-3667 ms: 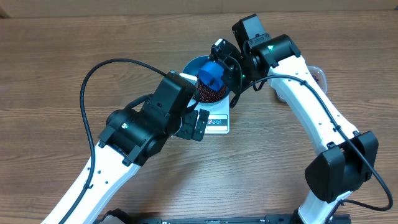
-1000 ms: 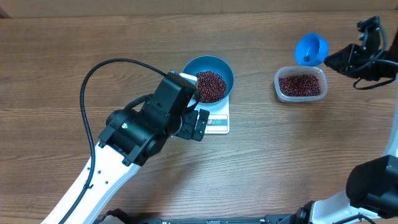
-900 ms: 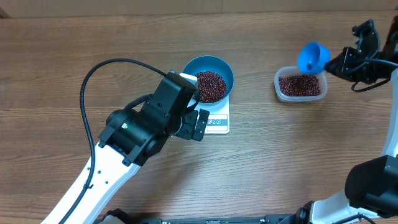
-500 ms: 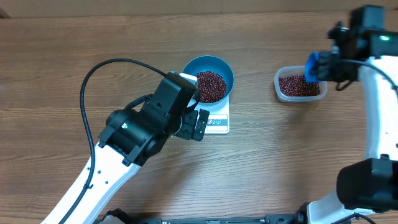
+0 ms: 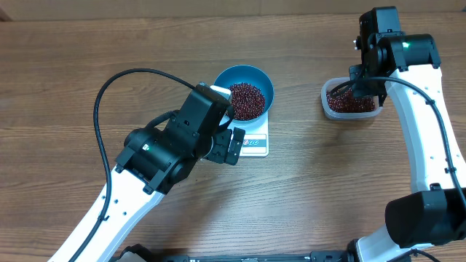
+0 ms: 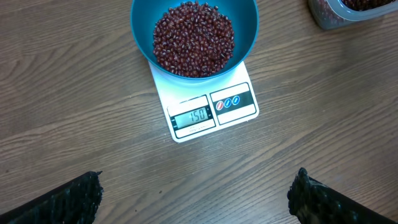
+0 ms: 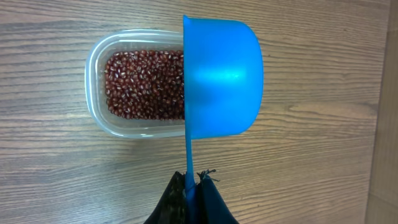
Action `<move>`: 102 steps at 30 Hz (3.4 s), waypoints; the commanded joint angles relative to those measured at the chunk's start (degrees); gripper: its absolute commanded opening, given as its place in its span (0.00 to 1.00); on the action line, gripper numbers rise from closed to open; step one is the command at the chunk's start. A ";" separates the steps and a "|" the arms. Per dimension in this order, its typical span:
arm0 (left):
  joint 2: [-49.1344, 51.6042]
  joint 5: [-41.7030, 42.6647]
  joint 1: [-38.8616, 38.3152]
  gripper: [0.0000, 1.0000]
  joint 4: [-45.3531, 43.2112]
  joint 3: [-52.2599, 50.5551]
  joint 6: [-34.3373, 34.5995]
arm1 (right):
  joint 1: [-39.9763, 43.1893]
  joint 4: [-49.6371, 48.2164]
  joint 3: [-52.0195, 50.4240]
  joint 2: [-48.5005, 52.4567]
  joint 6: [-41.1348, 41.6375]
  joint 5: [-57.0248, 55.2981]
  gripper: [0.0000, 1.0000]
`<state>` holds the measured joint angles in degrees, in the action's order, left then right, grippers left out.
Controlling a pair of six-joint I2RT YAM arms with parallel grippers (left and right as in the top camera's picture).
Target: Scoop item into bowl and weigh 150g on scale
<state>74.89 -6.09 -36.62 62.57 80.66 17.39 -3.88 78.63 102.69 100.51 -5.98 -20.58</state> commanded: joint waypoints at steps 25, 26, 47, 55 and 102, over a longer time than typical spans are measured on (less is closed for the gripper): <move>0.11 -0.48 0.22 1.00 -0.17 0.50 -0.48 | 13.92 3.15 -18.08 -16.74 -10.56 58.49 0.04; 0.11 -0.44 0.22 1.00 -0.17 0.50 -0.48 | 15.23 1.75 -21.75 -17.51 -10.29 59.63 0.04; 0.85 -0.31 0.61 1.00 -0.17 0.48 -0.48 | 24.81 -5.57 -45.05 -16.81 -4.28 60.11 0.10; 0.85 -0.31 0.61 1.00 -0.17 0.48 -0.48 | 24.79 -5.33 -45.03 -16.81 -1.40 60.11 0.78; 0.85 -0.31 0.61 0.99 -0.20 0.48 -0.48 | 6.58 -14.47 -23.76 -14.34 5.25 38.71 0.92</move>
<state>75.40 -6.09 -36.60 62.54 80.66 17.39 5.30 65.47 77.45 86.39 3.03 20.53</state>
